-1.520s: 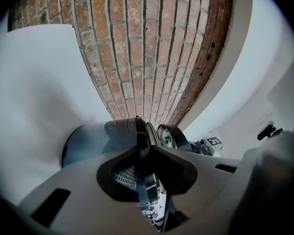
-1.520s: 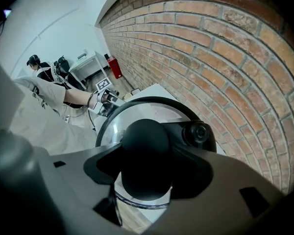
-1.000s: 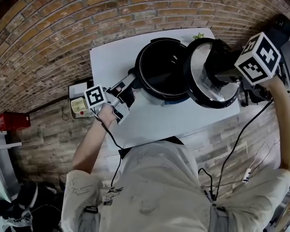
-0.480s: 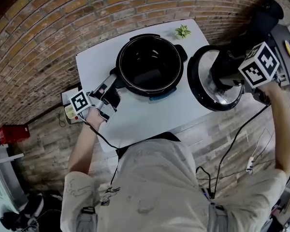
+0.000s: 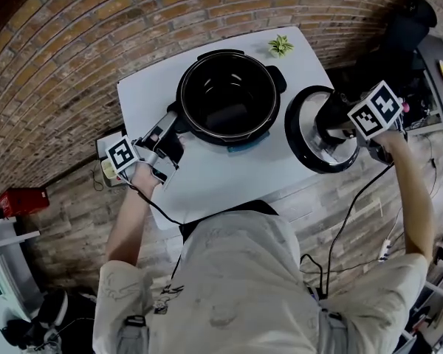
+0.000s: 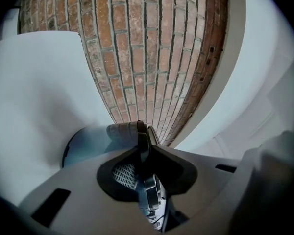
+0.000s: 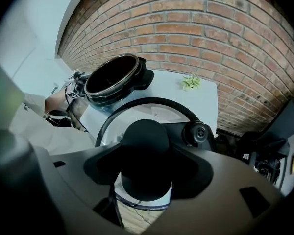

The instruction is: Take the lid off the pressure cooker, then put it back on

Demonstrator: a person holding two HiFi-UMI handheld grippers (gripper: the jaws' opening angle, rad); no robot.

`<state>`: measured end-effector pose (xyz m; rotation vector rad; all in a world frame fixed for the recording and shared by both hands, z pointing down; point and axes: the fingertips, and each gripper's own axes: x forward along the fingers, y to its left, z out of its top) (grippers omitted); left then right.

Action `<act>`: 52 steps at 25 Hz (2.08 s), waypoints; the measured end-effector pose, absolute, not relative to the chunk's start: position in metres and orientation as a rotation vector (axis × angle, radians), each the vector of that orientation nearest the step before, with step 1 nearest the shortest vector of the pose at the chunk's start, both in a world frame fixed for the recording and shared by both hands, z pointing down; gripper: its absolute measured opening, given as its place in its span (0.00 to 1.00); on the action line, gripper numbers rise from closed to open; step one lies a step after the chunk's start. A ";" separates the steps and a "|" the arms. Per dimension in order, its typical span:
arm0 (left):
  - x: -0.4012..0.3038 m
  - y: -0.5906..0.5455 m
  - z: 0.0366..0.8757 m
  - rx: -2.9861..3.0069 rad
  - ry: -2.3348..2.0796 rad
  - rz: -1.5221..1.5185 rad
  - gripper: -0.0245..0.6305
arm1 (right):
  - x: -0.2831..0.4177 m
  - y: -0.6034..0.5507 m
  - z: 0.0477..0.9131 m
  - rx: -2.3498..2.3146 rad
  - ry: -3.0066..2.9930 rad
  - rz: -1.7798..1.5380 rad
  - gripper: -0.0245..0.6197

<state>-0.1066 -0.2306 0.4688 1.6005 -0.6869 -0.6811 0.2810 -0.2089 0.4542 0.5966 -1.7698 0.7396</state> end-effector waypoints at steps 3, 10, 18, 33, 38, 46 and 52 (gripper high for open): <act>-0.107 -0.231 0.469 1.597 -0.693 -0.684 0.17 | 0.280 -0.209 0.478 0.595 -1.758 0.747 0.49; -0.107 -0.231 0.469 1.580 -0.698 -0.703 0.16 | 0.276 -0.208 0.529 0.599 -1.715 0.744 0.49; -0.108 -0.231 0.469 1.572 -0.700 -0.722 0.16 | 0.270 -0.209 0.580 0.602 -1.662 0.717 0.49; -0.108 -0.230 0.468 1.541 -0.695 -0.799 0.15 | 0.258 -0.209 0.608 0.560 -1.588 0.615 0.49; -0.110 -0.231 0.469 1.540 -0.700 -0.798 0.15 | 0.257 -0.211 0.608 0.556 -1.571 0.617 0.49; -0.109 -0.231 0.470 1.538 -0.698 -0.798 0.15 | 0.257 -0.211 0.608 0.569 -1.584 0.613 0.49; -0.109 -0.230 0.469 1.532 -0.697 -0.799 0.15 | 0.261 -0.215 0.604 0.602 -1.603 0.551 0.60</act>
